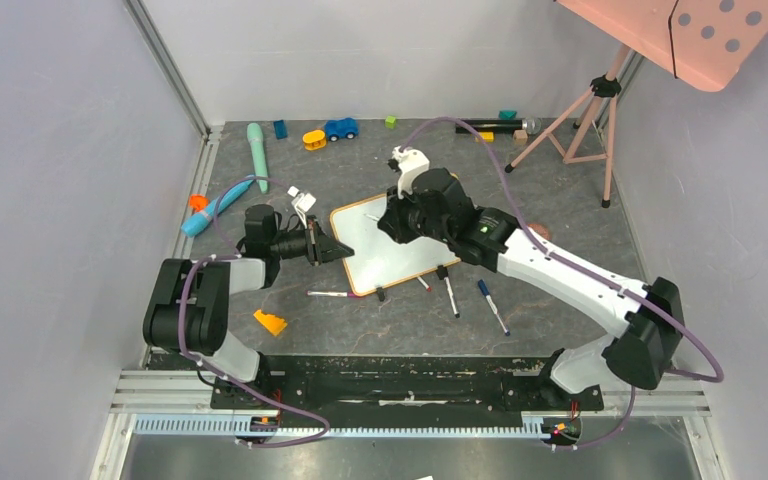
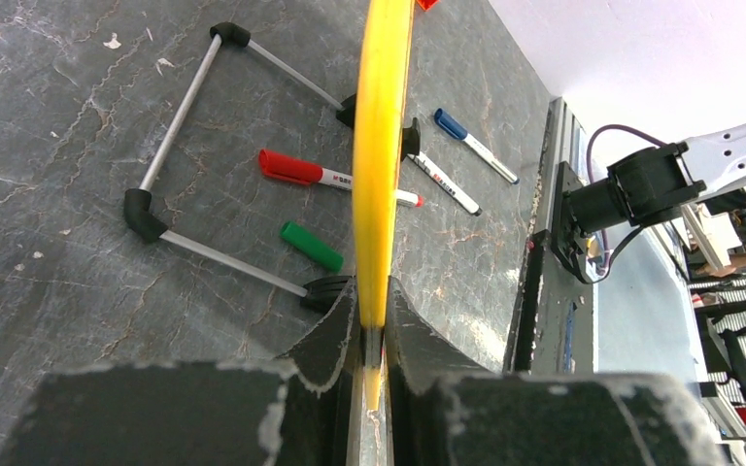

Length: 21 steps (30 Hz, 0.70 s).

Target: Write a sentence on the whiteboard

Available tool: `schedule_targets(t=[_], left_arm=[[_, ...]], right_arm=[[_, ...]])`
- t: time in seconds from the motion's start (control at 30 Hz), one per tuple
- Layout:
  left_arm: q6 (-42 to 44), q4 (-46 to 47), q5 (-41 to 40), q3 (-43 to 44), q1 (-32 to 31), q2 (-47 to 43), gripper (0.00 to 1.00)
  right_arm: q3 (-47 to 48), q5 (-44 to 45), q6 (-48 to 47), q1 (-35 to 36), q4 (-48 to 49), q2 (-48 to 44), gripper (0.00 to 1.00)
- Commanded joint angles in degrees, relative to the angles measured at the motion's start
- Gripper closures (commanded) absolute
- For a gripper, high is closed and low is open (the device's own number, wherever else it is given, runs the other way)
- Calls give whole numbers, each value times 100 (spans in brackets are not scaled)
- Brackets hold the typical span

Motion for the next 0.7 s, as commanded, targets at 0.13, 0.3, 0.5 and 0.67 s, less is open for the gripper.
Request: schedule_targets(t=[0.13, 0.3, 0.5, 0.67], left_arm=[[-180, 0, 76, 220, -32, 330, 98], [-129, -320, 182, 410, -36, 403, 98], [-34, -652, 190, 465, -26, 378, 98], [3, -789, 193, 498, -29, 366, 98]], right_arm=[[468, 143, -280, 218, 422, 450, 100], [694, 215, -325, 222, 351, 702, 100], [1030, 207, -363, 219, 271, 1070, 100], [1197, 249, -361, 223, 210, 1302, 100]])
